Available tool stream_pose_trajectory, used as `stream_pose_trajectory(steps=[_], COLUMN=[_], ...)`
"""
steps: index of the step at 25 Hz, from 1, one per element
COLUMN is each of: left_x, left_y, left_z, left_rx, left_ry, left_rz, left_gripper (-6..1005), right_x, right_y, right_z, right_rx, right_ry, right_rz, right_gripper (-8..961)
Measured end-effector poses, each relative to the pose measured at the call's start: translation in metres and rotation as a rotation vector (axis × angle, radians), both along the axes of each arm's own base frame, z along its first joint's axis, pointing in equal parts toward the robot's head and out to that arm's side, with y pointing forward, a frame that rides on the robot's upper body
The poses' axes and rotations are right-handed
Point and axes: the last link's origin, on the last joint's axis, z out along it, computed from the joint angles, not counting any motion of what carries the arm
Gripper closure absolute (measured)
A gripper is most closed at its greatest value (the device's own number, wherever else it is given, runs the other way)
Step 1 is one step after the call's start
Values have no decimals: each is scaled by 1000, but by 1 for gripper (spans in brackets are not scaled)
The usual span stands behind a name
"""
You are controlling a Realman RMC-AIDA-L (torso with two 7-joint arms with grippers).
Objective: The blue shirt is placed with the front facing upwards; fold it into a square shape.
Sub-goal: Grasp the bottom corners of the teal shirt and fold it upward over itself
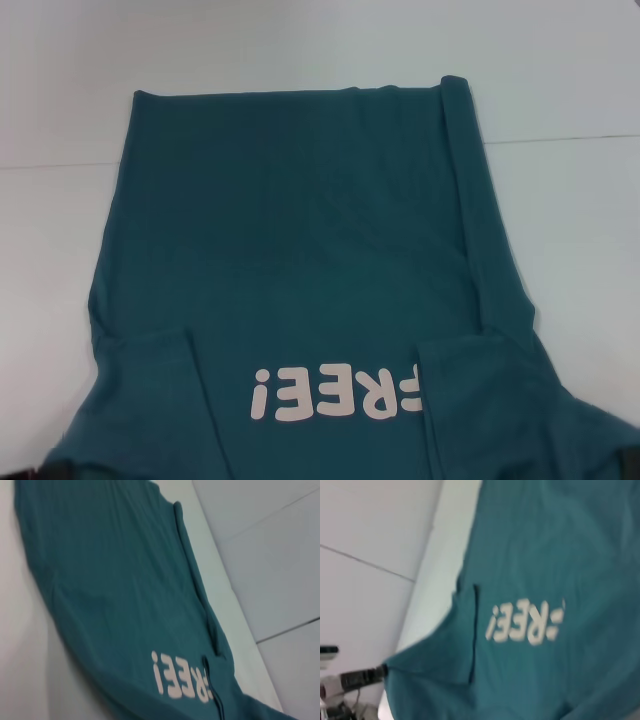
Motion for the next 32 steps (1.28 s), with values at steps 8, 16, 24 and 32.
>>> stream_pose_trajectory(steps=[8, 16, 24, 32], left_x=[-2, 1, -2, 3], left_y=[27, 67, 96, 117], left_z=[8, 9, 5, 2], left_rx=[56, 99, 170, 213], left_ry=[-17, 2, 20, 29], left_rz=[-6, -11, 24, 9], left_gripper=[997, 996, 993, 986], right_x=[-15, -25, -19, -25], right_y=[33, 68, 89, 109], right_z=[9, 12, 17, 16], right_rx=[138, 229, 353, 393], right_ry=[50, 41, 25, 21], right_rz=[39, 33, -36, -40], right_gripper=[912, 911, 912, 912])
